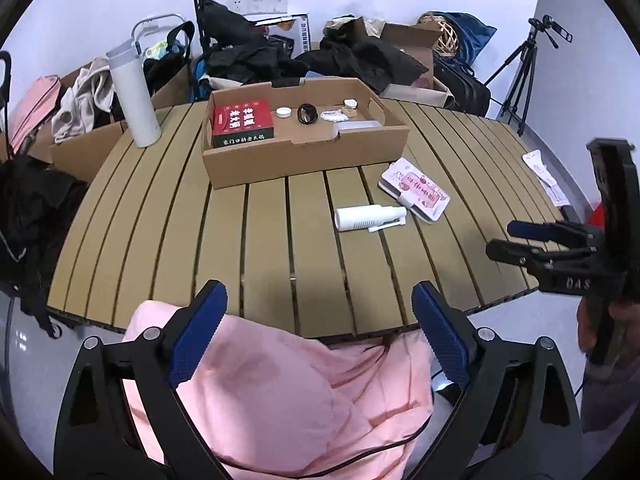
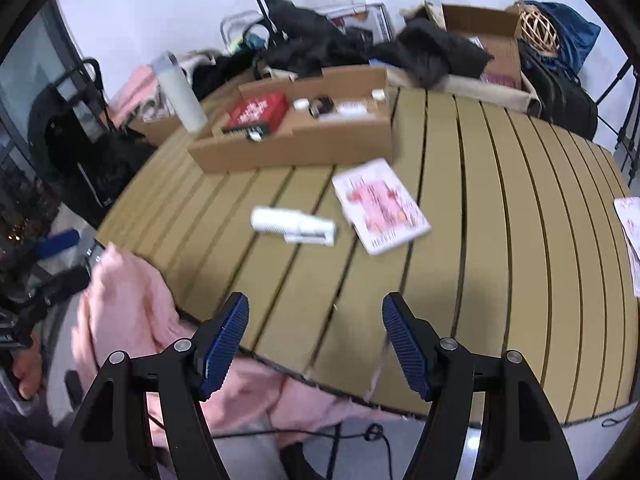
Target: Organize objects
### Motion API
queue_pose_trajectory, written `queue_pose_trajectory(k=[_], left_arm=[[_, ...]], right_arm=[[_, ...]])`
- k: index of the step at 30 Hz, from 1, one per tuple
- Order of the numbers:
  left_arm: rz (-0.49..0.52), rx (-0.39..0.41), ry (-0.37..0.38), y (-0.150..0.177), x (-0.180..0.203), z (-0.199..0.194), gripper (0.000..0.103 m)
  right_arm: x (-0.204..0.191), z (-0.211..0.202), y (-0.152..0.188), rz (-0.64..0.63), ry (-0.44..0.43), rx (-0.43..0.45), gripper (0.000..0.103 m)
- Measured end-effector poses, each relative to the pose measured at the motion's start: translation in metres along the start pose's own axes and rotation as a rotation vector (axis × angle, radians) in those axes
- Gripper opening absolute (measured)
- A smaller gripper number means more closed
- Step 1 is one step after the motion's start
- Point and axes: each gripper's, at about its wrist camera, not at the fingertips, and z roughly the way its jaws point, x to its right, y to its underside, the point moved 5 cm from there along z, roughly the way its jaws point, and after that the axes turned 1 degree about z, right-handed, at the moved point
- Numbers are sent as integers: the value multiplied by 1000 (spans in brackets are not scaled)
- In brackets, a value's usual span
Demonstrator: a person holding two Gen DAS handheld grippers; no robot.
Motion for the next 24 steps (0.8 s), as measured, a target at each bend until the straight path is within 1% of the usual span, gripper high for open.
queue_pose_trajectory(k=[2,4,8,11,12,14,15,18,20,22,24], left_arm=[[2,2,6,2,3,0,92],[21,-2,-1,4,8,2,92],[26,-25,22,5,11,15,92],[47,-54,39,0,14,37,92],[58,-78,49,-2,17,51,92],[82,-113,44,-8,21,74,91],[104,-119,50,-13,24,89,90],[155,-110,57,-29,34,114,86],[206,-106,16,-41,43,132,81],[283,-94,37,-48,56,145,81],[341,-107,62,-52,65,163,79]], right_arm=[[0,-3,-2,13,-14,16,73],[2,-5,-2,22,-9,25,73],[8,-3,-1,41,-3,26,73],[11,1,0,53,-10,20,73],[12,2,0,54,-12,20,73],[13,8,0,59,-18,12,73],[13,12,0,62,-20,6,73],[13,28,3,64,-25,-21,73],[16,39,4,76,-20,-33,73],[21,46,3,85,-17,-37,73],[27,51,-2,93,-2,-37,73]])
